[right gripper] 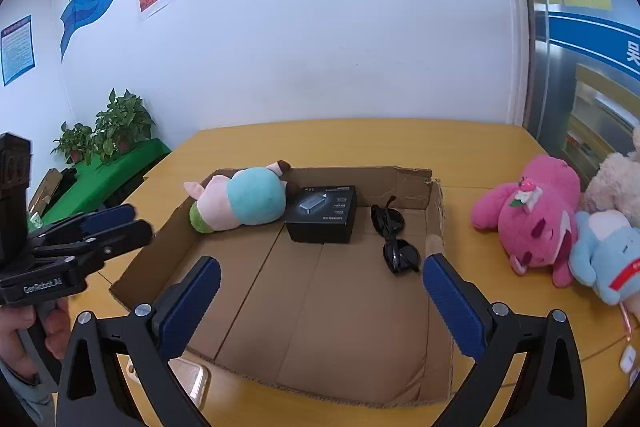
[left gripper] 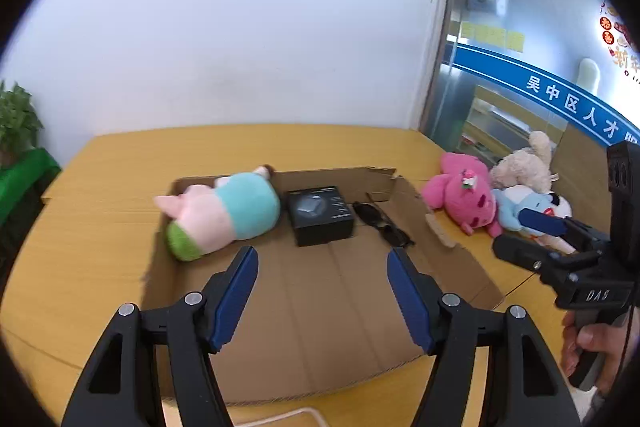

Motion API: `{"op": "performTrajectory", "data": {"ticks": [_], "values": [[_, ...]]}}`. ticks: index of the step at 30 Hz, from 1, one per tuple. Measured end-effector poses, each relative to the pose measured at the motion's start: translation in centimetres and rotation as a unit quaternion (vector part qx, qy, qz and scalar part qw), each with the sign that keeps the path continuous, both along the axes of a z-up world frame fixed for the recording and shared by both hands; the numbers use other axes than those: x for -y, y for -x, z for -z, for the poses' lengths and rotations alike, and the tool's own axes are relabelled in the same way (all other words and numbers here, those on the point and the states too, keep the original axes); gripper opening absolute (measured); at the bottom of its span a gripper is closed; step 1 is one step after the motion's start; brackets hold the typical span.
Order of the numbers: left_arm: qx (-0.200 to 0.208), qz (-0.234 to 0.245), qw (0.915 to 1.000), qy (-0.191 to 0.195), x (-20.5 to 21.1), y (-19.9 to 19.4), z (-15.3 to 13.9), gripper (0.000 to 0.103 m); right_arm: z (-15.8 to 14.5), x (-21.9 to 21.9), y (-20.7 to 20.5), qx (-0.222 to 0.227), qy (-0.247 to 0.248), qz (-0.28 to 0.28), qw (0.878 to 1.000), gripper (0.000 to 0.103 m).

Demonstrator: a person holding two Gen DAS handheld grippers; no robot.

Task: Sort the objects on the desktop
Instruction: 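Move both tools out of the box toward the grey phone stand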

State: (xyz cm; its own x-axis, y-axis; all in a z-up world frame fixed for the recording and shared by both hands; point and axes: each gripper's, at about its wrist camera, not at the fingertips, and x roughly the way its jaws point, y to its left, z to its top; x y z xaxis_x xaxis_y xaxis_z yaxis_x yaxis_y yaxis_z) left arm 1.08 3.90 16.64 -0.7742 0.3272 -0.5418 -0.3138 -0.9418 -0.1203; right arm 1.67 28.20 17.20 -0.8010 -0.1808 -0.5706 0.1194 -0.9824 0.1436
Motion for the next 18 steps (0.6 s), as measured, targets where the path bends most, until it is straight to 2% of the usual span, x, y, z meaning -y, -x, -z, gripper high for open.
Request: {"op": "performTrajectory", "data": {"ticks": [3,5,8,12,18], "values": [[-0.021,-0.032,0.9991,0.017,1.9,-2.6,-0.1,0.068,0.2,0.9,-2.2,-0.005,-0.003,-0.001,1.0,0.103],[-0.037,-0.053,0.9976,0.026,3.1,-4.0,-0.1,0.077,0.5,1.8,-3.3,-0.009,-0.018,0.0,1.0,0.103],[-0.054,-0.068,0.9957,0.033,3.8,-5.6,0.1,0.078,1.0,2.9,-4.6,-0.01,-0.034,-0.003,0.999,0.103],[-0.064,-0.074,0.9944,0.04,4.2,-6.7,0.4,0.078,1.4,3.4,-5.9,-0.007,-0.042,-0.006,0.999,0.103],[-0.052,-0.086,0.9945,0.031,4.7,-6.6,1.0,0.078,1.9,3.5,-7.4,-0.001,-0.042,-0.005,0.999,0.103]]}}
